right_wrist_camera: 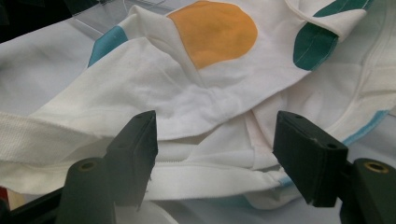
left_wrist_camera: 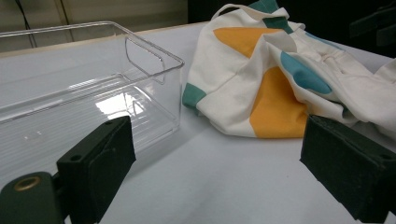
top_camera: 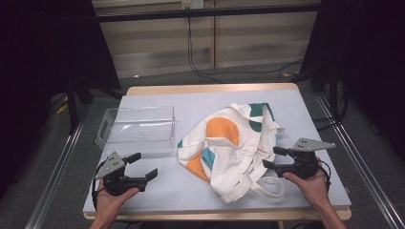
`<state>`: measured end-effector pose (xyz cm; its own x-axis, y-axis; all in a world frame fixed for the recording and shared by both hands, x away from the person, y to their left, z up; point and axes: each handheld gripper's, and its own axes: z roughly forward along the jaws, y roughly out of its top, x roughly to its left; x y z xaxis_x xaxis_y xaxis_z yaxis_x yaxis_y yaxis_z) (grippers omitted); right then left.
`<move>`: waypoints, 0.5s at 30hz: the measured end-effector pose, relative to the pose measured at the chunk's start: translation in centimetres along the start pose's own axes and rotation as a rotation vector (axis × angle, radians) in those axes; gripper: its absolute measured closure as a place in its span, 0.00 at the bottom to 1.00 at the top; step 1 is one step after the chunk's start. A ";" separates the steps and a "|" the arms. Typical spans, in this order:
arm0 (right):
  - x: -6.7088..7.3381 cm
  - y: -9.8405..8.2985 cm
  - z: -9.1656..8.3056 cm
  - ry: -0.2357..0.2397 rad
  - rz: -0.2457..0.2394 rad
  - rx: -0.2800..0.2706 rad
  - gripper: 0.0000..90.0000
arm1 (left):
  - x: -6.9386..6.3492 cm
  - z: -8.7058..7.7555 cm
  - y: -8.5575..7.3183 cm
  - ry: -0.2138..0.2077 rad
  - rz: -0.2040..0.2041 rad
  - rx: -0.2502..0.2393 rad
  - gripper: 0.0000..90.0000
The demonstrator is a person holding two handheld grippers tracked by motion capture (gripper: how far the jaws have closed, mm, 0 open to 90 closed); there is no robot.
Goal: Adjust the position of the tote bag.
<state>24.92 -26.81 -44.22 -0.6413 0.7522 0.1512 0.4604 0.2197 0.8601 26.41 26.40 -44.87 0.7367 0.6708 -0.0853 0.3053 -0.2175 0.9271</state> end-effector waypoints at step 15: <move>-0.4 2.2 3.1 0.029 -0.014 0.145 0.50 | -0.6 -0.6 -0.1 -0.008 0.038 0.010 0.11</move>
<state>28.09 -24.73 -43.90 -0.6649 0.7305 0.1556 0.5337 0.3189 0.7833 25.61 26.45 -44.67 0.7530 0.6559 -0.0530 0.2830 -0.2500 0.9259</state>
